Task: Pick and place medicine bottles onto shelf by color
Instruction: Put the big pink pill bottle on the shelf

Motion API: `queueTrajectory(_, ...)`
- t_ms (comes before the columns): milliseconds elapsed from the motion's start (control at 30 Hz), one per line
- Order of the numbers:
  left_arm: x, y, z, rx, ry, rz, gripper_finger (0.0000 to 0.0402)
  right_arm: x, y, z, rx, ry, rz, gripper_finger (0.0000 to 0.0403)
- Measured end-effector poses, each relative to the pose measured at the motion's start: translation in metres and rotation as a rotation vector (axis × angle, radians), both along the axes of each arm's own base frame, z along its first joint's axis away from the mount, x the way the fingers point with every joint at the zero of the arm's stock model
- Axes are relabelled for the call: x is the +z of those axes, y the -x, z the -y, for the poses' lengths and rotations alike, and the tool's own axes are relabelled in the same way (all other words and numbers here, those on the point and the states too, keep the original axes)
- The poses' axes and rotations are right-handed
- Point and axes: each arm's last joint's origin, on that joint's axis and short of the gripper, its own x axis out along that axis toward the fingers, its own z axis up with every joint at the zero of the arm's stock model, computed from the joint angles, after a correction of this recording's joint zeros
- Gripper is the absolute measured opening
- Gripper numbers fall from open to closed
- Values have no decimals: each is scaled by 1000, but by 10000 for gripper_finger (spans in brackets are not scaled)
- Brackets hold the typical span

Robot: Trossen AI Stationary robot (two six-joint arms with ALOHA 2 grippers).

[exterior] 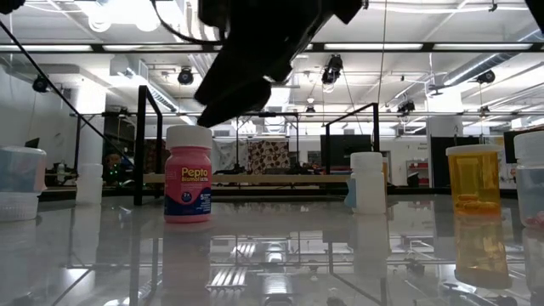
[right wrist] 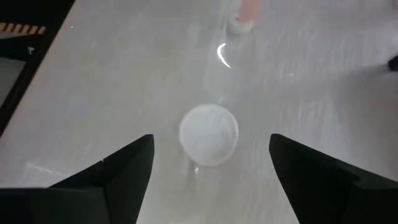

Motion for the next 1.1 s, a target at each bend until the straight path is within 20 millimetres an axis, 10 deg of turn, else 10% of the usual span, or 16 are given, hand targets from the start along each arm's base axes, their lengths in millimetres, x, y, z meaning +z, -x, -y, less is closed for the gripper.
queueTrajectory(267,-3,-3,1,0,-6,-15,13,-26,-14,-2,6,14,-24,286)
queueTrajectory(833,-6,-4,2,-4,6,-39,13,-19,-15,-2,-3,-1,-5,162)
queueTrajectory(1100,-6,-4,2,-4,6,-39,13,-17,-13,-1,2,4,-10,167)
